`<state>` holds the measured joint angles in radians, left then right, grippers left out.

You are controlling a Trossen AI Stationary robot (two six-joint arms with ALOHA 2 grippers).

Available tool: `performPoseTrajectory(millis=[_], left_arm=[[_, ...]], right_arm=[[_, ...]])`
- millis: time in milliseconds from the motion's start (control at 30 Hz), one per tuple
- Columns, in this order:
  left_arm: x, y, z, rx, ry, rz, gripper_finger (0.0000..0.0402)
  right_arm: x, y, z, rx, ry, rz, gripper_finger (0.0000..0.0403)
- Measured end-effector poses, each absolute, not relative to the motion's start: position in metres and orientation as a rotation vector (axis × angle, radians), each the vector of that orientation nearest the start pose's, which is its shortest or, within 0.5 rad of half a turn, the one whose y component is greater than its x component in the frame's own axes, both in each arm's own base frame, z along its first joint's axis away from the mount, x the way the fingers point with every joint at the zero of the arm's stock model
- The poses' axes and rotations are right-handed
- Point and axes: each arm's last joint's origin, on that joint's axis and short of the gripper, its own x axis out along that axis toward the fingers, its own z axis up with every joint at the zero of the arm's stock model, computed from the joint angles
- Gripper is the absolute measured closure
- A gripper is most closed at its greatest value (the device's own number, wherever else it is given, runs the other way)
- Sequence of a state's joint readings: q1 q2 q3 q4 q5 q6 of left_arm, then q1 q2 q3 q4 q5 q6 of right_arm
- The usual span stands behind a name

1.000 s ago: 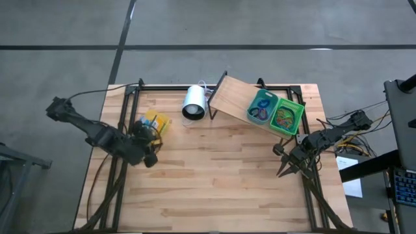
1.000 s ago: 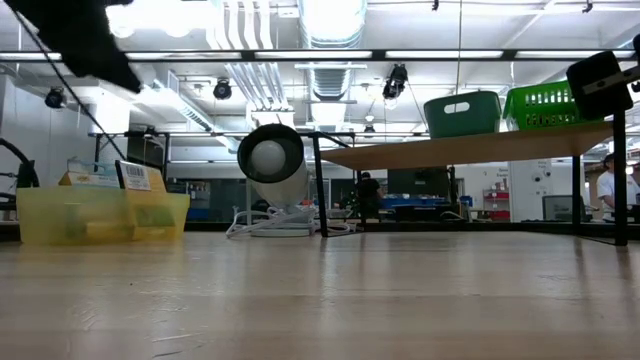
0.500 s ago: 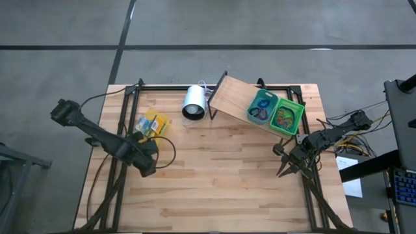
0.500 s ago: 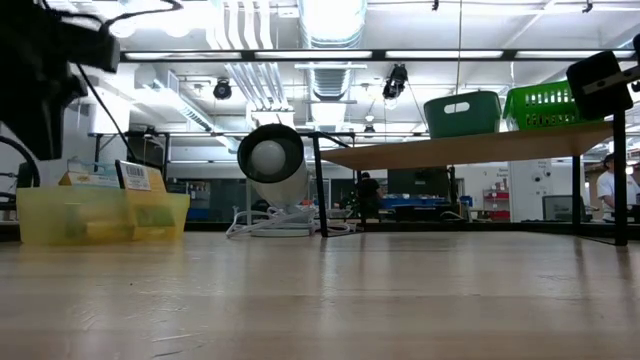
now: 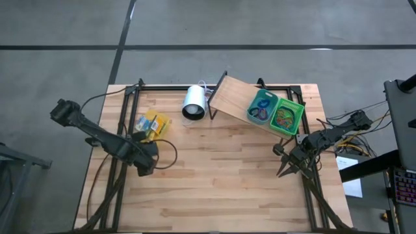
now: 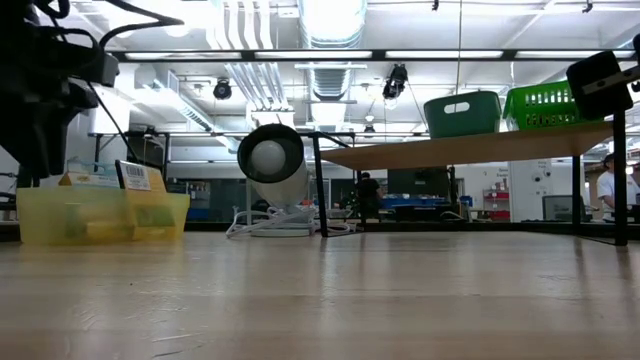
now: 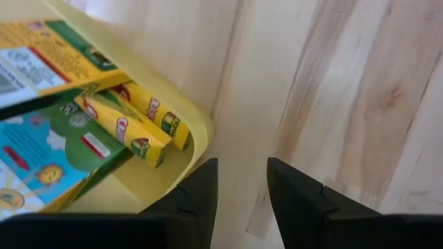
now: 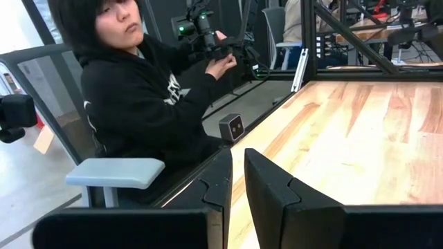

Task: Pick & Place Office Desk Supplies
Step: Put the yellow bin on the shelf

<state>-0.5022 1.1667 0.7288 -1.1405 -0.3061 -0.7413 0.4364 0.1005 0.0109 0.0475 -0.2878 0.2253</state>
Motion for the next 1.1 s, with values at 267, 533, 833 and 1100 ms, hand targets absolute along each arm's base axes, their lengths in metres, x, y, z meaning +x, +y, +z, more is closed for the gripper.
performPoseTrajectory(millis=[267, 533, 833, 1100], left_arm=[[0.148, -0.071, 0.201, 0.086, 1.380, 0.327, 0.0275], [0.143, -0.066, 0.201, 0.078, 1.425, 0.395, 0.0275], [0.144, -0.050, 0.200, 0.034, 1.474, 0.477, 0.0275], [0.148, -0.035, 0.191, -0.012, 1.513, 0.470, 0.0275]], right_arm=[[0.089, 0.051, 0.164, 0.212, 0.125, 0.716, 0.0364], [0.089, 0.051, 0.164, 0.212, 0.125, 0.716, 0.0364], [0.089, 0.051, 0.164, 0.212, 0.125, 0.716, 0.0364], [0.089, 0.051, 0.164, 0.212, 0.125, 0.716, 0.0364]])
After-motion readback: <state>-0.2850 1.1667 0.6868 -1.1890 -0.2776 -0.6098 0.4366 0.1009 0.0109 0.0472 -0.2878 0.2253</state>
